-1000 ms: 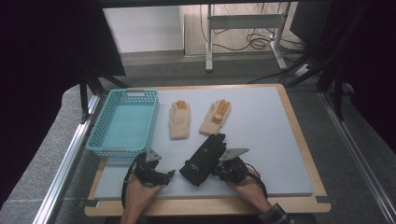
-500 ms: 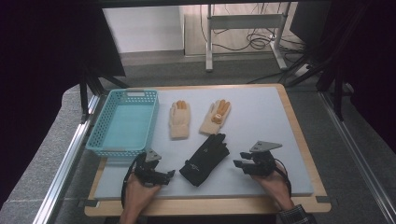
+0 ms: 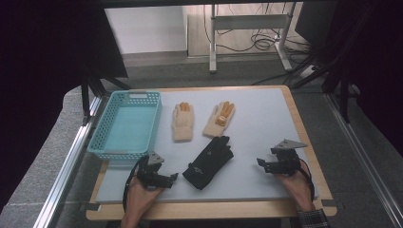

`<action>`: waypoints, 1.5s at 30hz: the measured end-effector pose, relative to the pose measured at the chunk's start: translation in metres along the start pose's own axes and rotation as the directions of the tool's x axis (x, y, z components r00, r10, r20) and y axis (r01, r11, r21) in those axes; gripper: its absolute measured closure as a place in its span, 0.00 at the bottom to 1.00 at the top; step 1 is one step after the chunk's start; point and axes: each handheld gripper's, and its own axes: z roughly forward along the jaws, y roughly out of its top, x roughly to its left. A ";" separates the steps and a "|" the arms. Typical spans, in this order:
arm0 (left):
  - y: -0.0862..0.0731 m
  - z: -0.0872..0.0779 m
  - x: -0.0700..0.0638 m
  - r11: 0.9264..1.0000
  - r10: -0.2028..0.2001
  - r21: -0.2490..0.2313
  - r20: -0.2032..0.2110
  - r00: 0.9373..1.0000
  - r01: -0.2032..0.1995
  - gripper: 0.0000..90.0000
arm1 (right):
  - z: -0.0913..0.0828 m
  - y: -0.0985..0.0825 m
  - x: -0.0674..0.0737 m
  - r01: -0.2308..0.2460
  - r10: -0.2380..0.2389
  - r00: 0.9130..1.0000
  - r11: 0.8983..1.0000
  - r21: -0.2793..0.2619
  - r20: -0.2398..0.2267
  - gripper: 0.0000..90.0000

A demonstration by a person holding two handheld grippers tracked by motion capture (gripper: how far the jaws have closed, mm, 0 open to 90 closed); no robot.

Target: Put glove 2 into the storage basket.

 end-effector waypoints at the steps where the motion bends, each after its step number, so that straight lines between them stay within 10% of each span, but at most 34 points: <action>1: 0.000 0.000 0.000 1.000 0.000 0.000 0.000 1.000 0.000 0.02 | 0.001 -0.002 -0.003 -0.001 0.001 1.000 1.000 0.006 0.012 0.23; 22: 0.010 -0.008 0.001 0.999 -0.032 -0.006 0.016 0.999 0.032 0.07 | 0.005 -0.007 -0.004 0.013 -0.015 0.998 1.000 0.028 0.059 0.18; 34: 0.059 -0.011 -0.027 0.999 0.006 -0.033 0.101 0.995 -0.002 0.07 | 0.006 -0.007 -0.005 0.014 -0.015 0.998 1.000 0.027 0.060 0.18; 45: 0.097 0.017 -0.080 0.997 0.074 0.005 0.155 0.985 -0.075 0.00 | 0.006 -0.007 -0.005 0.014 -0.015 0.998 1.000 0.027 0.060 0.18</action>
